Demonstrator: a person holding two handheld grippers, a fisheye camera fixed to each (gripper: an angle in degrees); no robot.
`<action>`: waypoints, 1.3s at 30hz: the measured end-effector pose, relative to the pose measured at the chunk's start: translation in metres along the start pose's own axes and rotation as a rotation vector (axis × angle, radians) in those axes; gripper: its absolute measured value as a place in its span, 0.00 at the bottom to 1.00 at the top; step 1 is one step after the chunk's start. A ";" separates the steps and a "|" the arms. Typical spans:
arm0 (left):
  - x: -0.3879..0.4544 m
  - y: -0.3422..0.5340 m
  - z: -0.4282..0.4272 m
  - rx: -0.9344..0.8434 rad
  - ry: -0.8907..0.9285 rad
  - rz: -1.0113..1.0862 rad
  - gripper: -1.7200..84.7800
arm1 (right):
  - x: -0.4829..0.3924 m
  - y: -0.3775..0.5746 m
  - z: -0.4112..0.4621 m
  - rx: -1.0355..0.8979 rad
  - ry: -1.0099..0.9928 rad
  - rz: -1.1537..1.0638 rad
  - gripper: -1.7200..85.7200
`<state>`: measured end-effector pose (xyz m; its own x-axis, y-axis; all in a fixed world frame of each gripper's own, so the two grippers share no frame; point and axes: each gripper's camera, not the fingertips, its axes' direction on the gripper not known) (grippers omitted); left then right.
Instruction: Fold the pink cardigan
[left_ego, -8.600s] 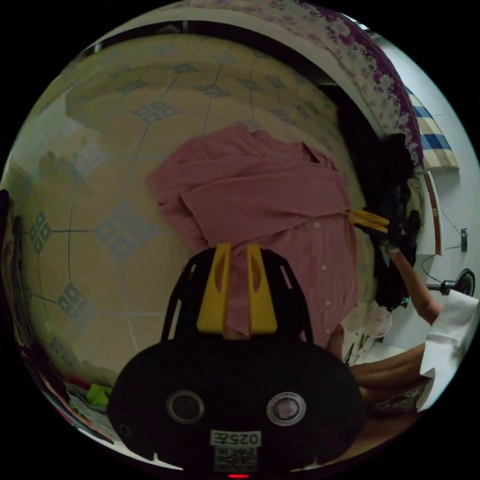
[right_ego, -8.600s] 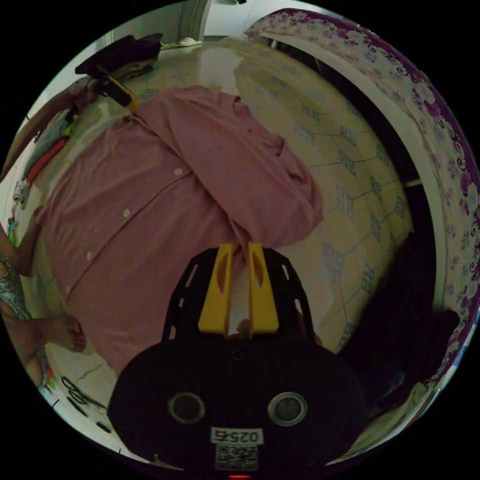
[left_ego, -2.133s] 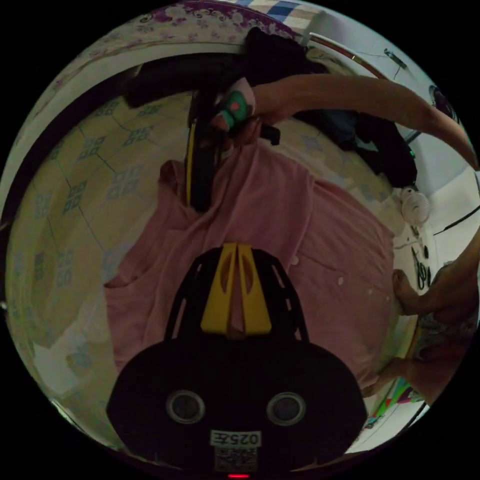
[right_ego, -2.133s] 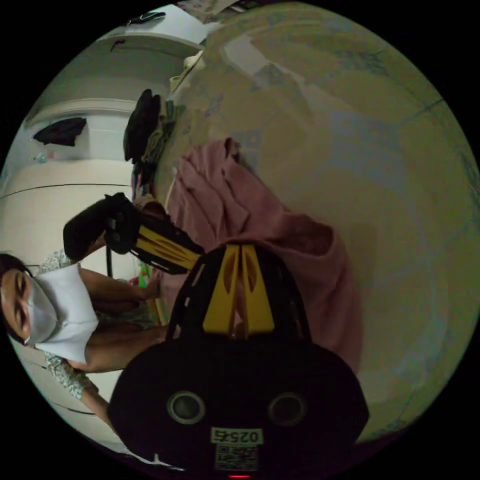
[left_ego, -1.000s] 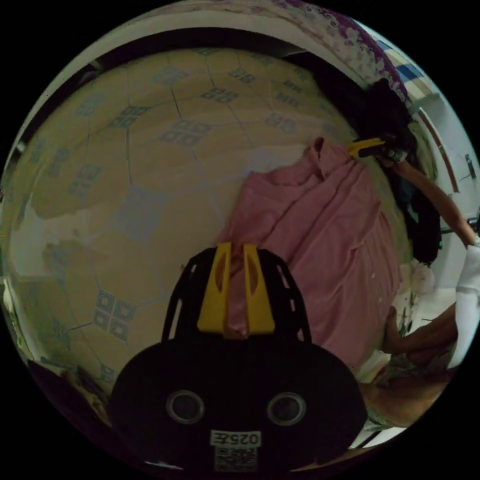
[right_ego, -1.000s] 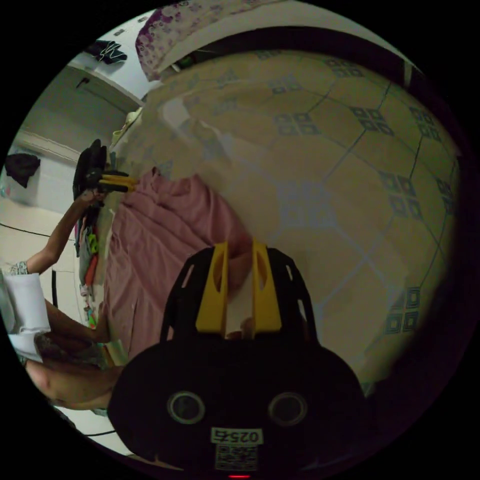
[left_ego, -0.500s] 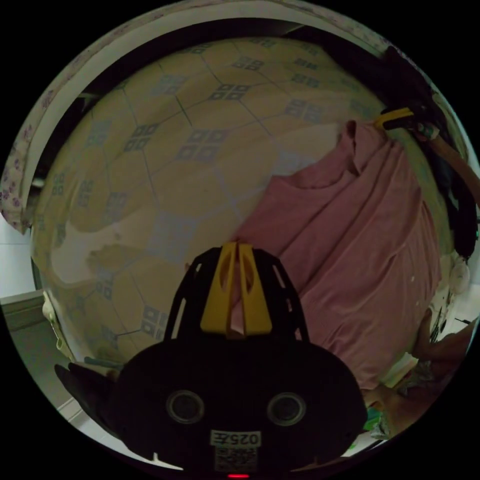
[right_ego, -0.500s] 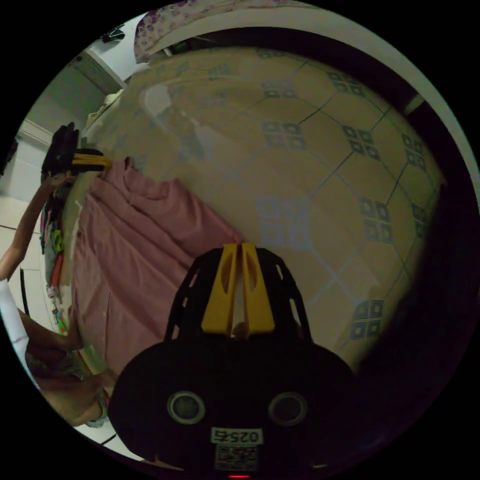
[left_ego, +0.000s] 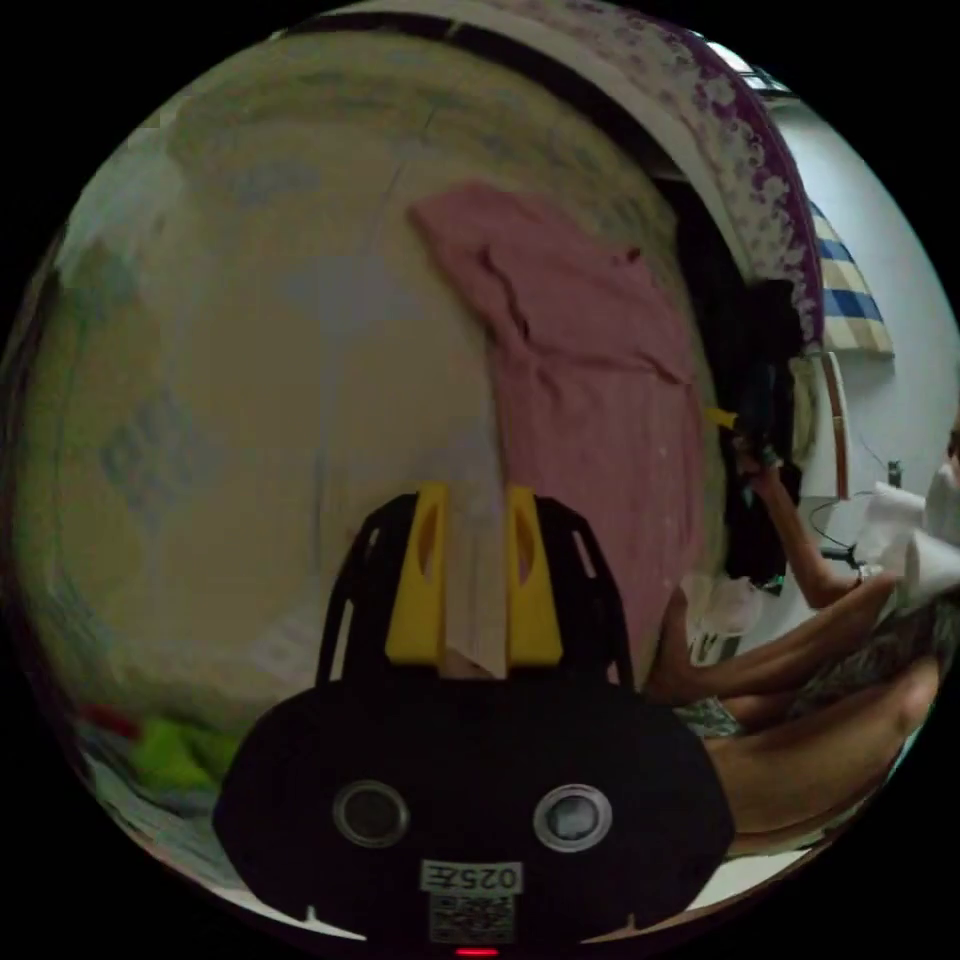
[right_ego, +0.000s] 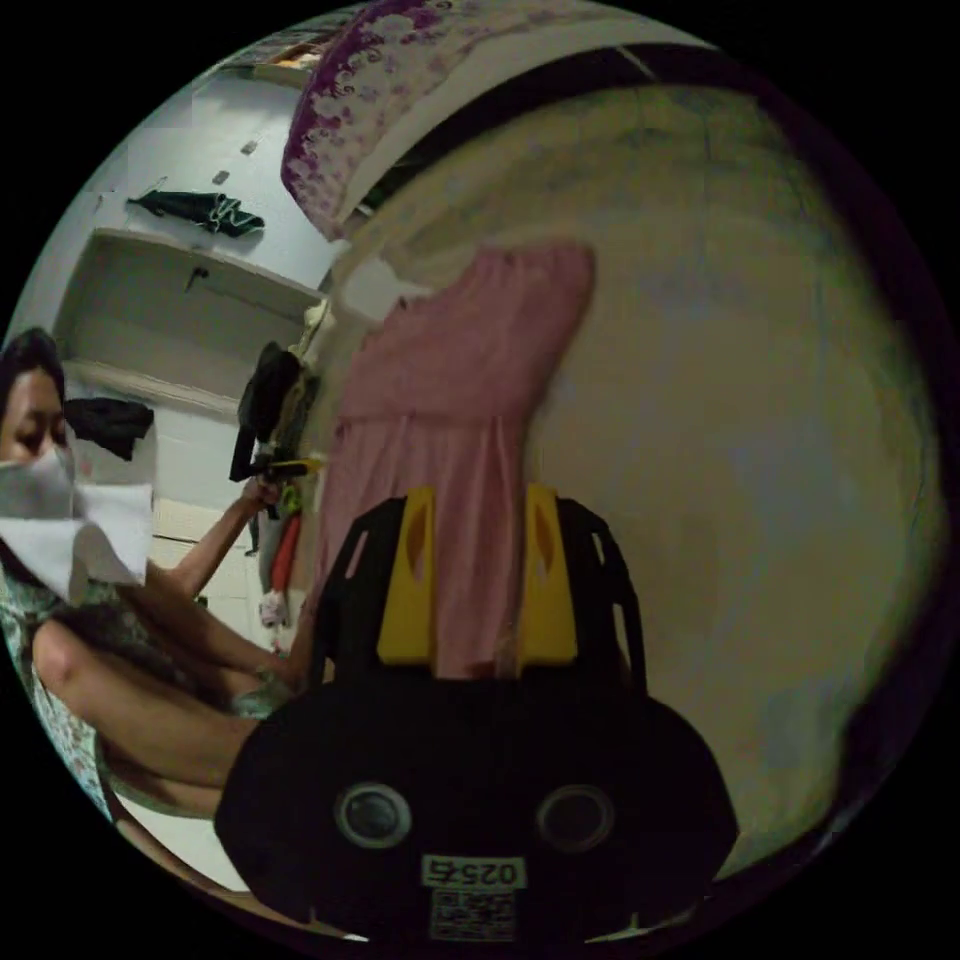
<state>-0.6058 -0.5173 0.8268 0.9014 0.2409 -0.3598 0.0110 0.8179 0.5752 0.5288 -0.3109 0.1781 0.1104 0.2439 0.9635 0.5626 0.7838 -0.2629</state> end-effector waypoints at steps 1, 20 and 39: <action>-0.004 0.020 -0.001 0.011 0.045 -0.050 0.10 | 0.002 0.020 0.000 -0.010 -0.014 0.027 0.18; -0.001 0.198 -0.019 -0.030 0.119 -0.306 0.10 | 0.063 0.278 -0.070 0.025 -0.210 0.297 0.14; -0.076 0.269 -0.124 -0.078 0.269 -0.469 0.00 | 0.084 0.347 -0.163 -0.168 -0.250 0.342 0.01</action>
<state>-0.7249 -0.2510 0.9181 0.6646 -0.0423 -0.7460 0.3443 0.9035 0.2554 0.8666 -0.1114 0.1761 0.1235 0.6190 0.7756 0.6556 0.5358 -0.5320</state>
